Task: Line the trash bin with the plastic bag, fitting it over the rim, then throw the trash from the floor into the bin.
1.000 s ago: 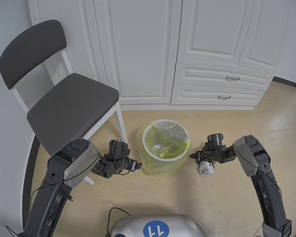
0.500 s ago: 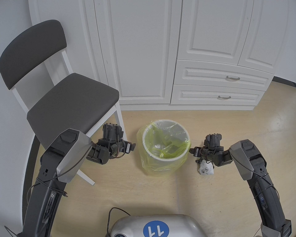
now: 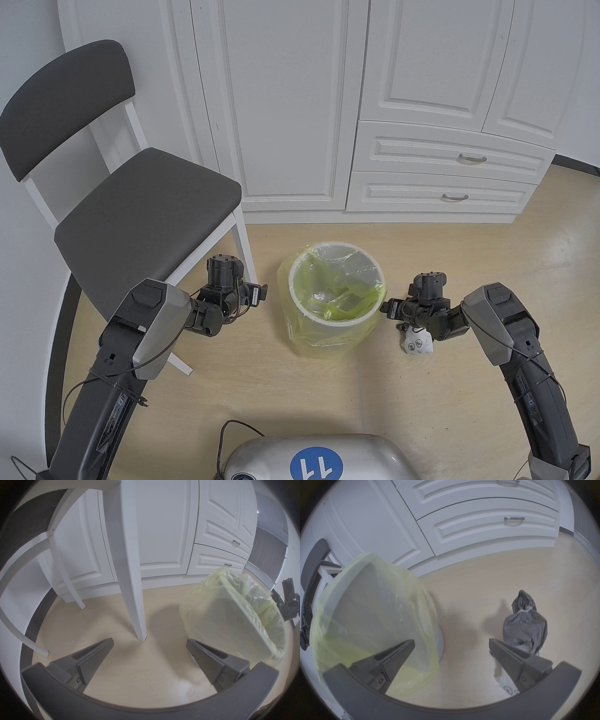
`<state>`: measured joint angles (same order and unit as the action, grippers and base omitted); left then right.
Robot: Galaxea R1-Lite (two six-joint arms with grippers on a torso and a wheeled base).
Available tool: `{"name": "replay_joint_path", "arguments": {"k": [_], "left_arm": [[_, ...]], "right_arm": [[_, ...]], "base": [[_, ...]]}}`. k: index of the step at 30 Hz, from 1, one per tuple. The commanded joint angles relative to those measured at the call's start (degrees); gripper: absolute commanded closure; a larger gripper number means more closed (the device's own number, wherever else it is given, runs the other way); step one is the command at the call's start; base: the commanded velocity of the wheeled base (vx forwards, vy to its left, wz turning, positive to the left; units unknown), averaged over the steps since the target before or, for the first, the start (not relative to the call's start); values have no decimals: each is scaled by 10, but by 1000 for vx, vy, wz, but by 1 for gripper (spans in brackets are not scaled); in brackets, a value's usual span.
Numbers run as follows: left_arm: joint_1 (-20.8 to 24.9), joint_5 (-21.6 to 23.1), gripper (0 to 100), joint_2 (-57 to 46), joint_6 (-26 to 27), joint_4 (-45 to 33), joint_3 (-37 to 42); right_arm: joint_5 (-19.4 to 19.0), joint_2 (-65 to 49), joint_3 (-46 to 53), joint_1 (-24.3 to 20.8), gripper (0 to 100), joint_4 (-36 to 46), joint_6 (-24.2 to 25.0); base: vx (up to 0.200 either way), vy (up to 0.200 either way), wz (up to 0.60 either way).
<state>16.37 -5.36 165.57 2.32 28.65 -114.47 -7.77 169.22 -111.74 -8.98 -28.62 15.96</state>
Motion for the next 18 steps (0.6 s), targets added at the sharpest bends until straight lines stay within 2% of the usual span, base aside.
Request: {"name": "replay_joint_path", "arguments": {"k": [1,6,8,13,18], "left_arm": [[-2,11,0,5,-7,21,-1],[-2,11,0,4,-15,37,-1],[-1,11,0,3,-20,38,-1],[4,12,0,2,-27,47,-1],[25,11,0,9,-48,63,-1]], "right_arm": [[-52,-60,96,-4,0,-2,-22],[-97,-91,167,4,0,-3,-80],[-103,-94,172,7,0,0,-87],[-102,-81,146,22,0,-3,-87],[-84,-47,87,31,0,-4,-81]], "base": [[0,0,0],[0,0,0],[0,0,0],[0,0,0],[0,0,0]]}}
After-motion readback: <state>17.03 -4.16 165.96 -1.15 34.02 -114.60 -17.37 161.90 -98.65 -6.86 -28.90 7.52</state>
